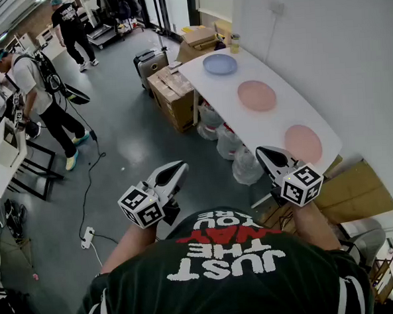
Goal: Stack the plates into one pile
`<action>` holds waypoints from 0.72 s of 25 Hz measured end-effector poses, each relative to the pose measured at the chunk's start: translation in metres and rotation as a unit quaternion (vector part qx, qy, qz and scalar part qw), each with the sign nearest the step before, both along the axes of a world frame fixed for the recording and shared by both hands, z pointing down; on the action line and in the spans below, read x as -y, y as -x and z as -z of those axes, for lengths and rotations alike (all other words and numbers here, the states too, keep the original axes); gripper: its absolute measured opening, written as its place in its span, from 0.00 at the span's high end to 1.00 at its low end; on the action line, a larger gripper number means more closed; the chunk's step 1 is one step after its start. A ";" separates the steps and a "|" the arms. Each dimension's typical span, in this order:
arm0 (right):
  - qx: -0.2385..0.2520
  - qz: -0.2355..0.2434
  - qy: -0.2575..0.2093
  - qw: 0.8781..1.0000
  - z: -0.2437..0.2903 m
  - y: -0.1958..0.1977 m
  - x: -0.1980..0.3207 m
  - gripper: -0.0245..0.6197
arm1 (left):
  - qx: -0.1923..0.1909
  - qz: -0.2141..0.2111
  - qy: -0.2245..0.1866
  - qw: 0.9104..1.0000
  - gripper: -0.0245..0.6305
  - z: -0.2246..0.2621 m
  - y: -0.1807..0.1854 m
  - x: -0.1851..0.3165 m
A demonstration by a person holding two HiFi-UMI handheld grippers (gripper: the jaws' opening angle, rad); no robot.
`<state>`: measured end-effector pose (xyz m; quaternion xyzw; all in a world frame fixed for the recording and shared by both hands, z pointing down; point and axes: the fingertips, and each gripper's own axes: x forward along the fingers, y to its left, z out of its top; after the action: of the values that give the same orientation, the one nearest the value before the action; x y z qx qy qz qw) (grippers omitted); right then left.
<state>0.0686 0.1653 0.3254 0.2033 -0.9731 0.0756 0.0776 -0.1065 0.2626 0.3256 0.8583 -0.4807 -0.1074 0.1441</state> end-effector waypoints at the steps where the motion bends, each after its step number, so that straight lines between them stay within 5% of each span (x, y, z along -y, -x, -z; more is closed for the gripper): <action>1: 0.000 0.000 -0.001 1.000 0.000 0.000 0.001 0.95 | -0.001 0.000 0.000 1.000 0.96 0.000 0.000 0.001; 18: 0.014 -0.001 0.010 1.000 0.001 -0.018 0.027 0.95 | 0.002 -0.001 0.001 1.000 0.96 0.002 -0.021 0.027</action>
<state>0.0863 0.1384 0.3242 0.2028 -0.9730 0.0886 0.0658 -0.0859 0.2360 0.3237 0.8588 -0.4803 -0.1054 0.1438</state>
